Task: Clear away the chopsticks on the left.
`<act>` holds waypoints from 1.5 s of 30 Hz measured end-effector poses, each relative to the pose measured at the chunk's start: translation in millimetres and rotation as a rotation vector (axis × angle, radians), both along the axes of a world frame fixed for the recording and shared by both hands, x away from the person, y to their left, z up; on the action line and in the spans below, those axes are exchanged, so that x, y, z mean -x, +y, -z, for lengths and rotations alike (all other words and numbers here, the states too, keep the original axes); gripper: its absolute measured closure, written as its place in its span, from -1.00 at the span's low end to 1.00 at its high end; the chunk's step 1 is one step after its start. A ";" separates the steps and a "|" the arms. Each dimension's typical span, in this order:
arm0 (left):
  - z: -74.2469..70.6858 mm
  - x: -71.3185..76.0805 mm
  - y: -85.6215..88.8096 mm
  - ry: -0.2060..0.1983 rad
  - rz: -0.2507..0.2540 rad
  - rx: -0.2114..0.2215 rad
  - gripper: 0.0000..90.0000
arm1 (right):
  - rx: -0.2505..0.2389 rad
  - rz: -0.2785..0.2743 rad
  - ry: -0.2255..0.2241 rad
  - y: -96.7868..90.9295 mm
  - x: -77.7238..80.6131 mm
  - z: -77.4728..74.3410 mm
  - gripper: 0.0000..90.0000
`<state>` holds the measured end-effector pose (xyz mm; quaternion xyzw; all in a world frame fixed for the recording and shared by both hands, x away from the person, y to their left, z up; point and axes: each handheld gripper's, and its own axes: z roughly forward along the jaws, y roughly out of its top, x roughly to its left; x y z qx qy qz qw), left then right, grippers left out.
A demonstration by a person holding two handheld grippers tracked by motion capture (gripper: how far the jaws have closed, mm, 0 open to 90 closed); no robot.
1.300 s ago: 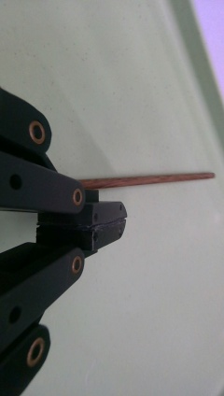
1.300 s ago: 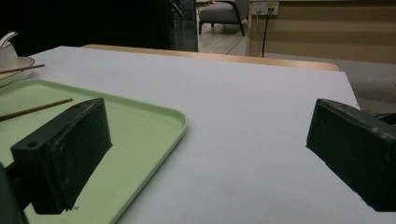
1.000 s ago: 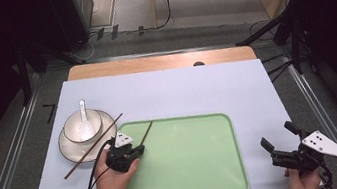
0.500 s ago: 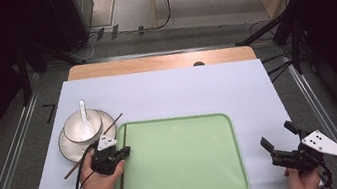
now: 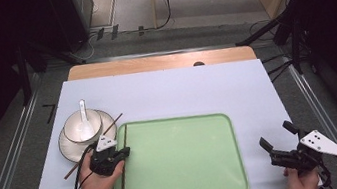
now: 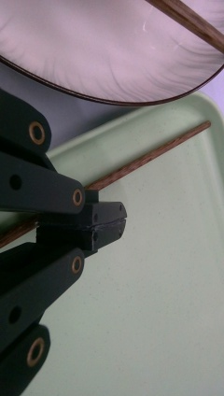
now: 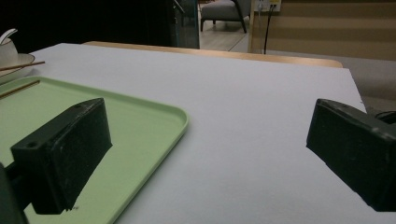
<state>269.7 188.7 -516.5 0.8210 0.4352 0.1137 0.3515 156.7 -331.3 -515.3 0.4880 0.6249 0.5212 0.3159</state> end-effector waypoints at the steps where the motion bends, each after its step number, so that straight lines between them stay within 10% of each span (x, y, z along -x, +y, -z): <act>1: 0.4 0.0 -0.4 -0.001 0.005 0.000 1.00 | -0.001 -0.001 0.000 0.2 -0.1 0.0 -1.00; 22: -6.5 1.8 5.6 -0.038 0.019 -0.003 0.91 | 0.002 -0.001 -0.001 1.1 -0.1 -0.3 -1.00; 35: -29.4 7.6 47.1 -0.074 0.032 0.064 0.57 | 0.001 0.000 -0.005 -0.4 0.2 -0.4 -1.00; 45: -36.6 8.0 85.1 -0.091 -0.023 0.002 0.48 | -0.006 0.005 -0.003 -0.9 0.5 -0.5 -1.00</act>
